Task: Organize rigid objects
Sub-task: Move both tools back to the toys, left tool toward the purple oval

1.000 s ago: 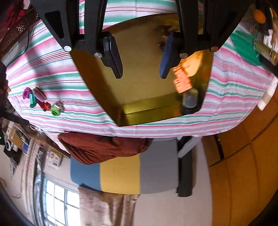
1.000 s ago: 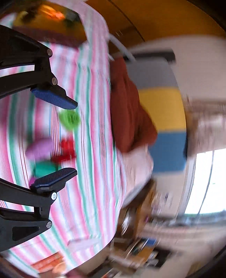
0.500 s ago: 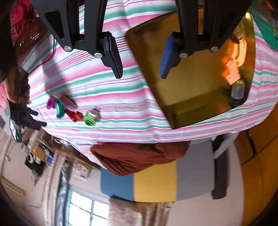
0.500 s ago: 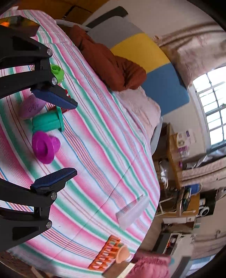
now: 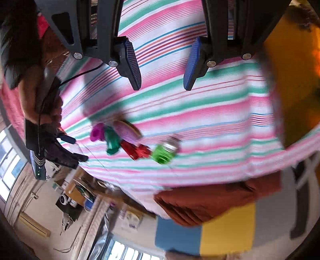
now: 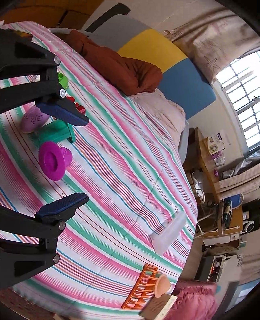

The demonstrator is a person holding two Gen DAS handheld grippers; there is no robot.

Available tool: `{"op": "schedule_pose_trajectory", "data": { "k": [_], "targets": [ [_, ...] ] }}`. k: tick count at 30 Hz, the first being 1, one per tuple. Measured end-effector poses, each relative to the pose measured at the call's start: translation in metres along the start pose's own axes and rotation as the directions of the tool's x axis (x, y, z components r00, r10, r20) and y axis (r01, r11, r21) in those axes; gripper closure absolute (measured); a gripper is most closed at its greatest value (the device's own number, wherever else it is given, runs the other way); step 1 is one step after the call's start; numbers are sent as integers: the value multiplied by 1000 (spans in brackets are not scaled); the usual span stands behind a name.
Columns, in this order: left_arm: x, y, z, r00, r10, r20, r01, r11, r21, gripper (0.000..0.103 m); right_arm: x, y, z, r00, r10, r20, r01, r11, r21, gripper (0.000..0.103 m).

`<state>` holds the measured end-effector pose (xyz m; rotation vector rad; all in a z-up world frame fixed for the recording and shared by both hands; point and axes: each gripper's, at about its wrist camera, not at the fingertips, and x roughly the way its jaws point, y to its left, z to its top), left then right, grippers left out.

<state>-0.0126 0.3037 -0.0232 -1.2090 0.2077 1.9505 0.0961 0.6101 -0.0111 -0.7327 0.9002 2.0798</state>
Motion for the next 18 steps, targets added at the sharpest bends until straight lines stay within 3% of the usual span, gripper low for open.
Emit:
{"op": "schedule_pose_trajectory", "data": {
  "k": [8,11,14,18],
  "targets": [
    [69,-33,40,988,-130,-83,120,986,-119,59,5,-13,2,999,40,-26,-38,996,75,33],
    [94,-39,54,983,-154,-101,134,973,-186,57,10,-19,2,997,68,-48,-62,991,123,33],
    [114,-43,68,984,-154,-89,127,959,-253,46,11,-26,3,996,79,-51,-70,984,164,33],
    [138,-47,81,986,-129,-106,89,943,-320,45,13,-29,3,992,110,-66,-95,975,200,32]
  ]
}}
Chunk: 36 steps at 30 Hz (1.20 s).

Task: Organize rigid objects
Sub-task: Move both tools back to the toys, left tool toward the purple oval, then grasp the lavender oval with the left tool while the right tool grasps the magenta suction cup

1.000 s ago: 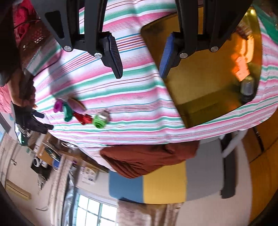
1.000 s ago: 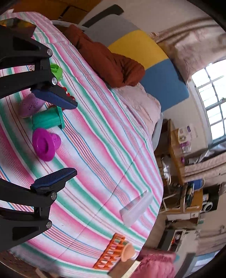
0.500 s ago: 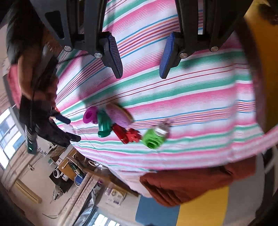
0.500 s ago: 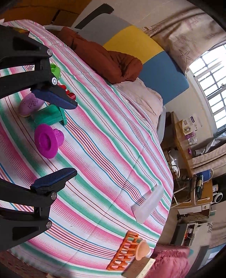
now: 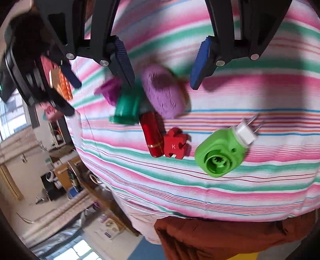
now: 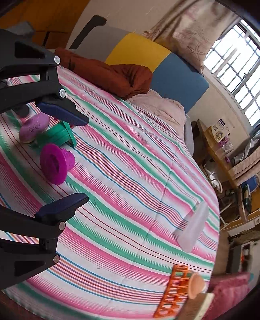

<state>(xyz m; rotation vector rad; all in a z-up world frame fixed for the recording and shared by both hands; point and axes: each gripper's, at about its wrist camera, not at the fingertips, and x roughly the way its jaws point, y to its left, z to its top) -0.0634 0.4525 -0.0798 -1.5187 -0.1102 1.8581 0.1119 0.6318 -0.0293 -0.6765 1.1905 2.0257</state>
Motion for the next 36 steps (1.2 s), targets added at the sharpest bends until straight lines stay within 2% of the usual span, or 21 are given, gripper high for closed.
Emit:
{"op": "schedule_pose_trajectory", "data": {
  "k": [4,8,11,16,22,25,31,36],
  "targets": [
    [23,-10,6,997,80,-4,-80,997,9,45,3,1,-2,1000,20,-21,-20,1000,4,32],
    [35,-28,6,986,162,39,-165,980,110,44,3,3,-2,999,26,-25,-26,1000,-1,32],
    [35,-33,0,981,185,57,-193,961,200,48,6,3,-4,999,26,-40,-27,1000,-5,32],
    [17,-21,-18,986,161,46,-167,941,295,60,12,0,-4,998,20,-65,-20,1000,7,33],
    [-25,18,-61,990,128,64,-143,902,408,60,32,-7,-7,987,5,-158,2,999,44,39],
    [-47,38,-83,991,113,79,-135,903,408,60,43,-9,-9,979,-14,-205,24,999,48,39],
    [-72,59,-112,988,96,120,-135,911,390,60,51,-11,-11,969,37,-244,-14,995,96,37],
    [-77,64,-122,985,85,150,-136,918,372,60,59,-2,-15,965,-23,-262,30,999,21,38]
  ]
}}
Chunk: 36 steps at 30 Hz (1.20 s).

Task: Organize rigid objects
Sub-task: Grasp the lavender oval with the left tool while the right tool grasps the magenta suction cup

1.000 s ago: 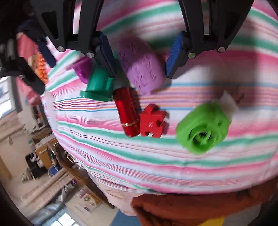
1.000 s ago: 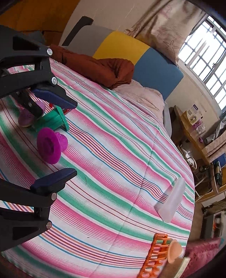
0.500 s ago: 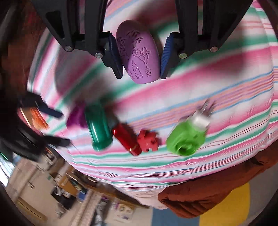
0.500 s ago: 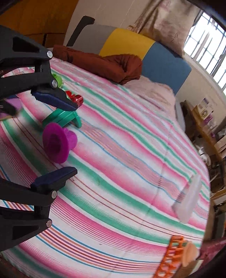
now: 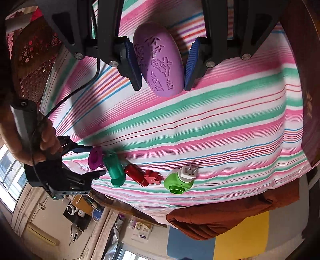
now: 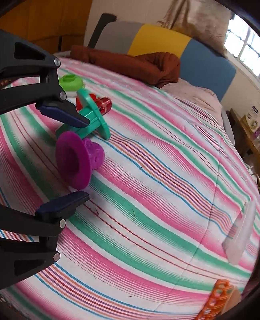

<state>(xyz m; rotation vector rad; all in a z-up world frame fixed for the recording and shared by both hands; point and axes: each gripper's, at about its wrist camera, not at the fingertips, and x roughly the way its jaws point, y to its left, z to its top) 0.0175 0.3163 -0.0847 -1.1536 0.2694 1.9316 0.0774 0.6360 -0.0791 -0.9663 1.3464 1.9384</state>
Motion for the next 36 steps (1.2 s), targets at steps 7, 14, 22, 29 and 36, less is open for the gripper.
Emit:
{"op": "schedule_pose_trajectory", "data": {
  "k": [7,14,22,29,36],
  "targets": [
    [-8,0,-10,1000,14,16,-15,999,33,64,1,9,-4,997,-73,13,74,993,-89,48],
    [-24,-5,-21,999,18,41,-21,997,79,70,1,18,-5,988,-148,37,152,973,-175,48],
    [-8,0,-19,1000,11,11,-11,999,37,66,3,29,-12,976,-208,70,219,945,-244,48],
    [2,-12,-14,996,85,32,-88,992,90,64,2,28,-10,975,-211,77,223,942,-250,48],
    [-9,-2,-20,997,42,64,-47,996,70,67,-2,23,-4,980,-182,82,196,957,-215,48]
  ]
}}
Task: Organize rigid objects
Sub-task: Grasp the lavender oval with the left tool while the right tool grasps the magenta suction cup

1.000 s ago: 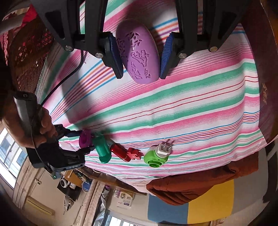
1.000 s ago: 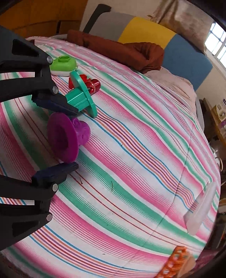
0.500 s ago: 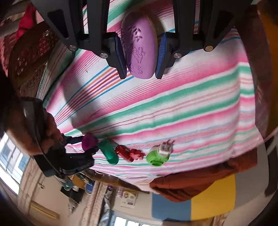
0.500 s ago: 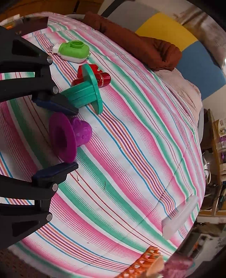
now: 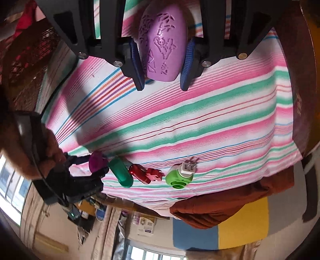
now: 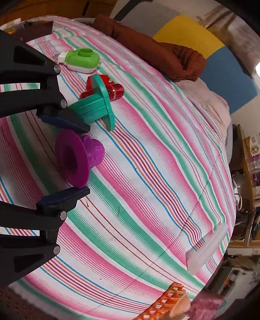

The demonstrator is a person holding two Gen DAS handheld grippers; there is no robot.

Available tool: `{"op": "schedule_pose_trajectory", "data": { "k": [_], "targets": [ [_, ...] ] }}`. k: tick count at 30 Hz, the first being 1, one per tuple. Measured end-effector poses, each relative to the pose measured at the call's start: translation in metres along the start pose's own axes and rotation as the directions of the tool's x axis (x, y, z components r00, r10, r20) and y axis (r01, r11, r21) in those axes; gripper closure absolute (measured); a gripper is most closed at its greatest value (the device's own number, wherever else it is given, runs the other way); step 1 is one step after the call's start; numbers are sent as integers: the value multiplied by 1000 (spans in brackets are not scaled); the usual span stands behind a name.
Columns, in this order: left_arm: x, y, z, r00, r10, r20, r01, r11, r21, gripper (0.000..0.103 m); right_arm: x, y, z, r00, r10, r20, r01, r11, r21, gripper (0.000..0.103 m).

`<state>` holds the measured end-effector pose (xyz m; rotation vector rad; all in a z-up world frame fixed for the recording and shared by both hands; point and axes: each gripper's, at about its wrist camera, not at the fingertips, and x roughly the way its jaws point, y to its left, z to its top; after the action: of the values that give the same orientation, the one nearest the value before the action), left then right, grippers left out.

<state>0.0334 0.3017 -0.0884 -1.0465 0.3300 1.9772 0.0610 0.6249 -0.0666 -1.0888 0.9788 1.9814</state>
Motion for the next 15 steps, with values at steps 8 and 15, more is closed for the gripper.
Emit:
{"op": "schedule_pose_trajectory", "data": {
  "k": [8,15],
  "targets": [
    [-28,4,9,996,-53,67,53,999,14,81,-13,-2,0,998,28,58,-30,999,25,48],
    [-15,12,-3,996,-84,-8,84,996,-19,66,-10,1,-5,999,18,44,-19,1000,11,48]
  ]
}}
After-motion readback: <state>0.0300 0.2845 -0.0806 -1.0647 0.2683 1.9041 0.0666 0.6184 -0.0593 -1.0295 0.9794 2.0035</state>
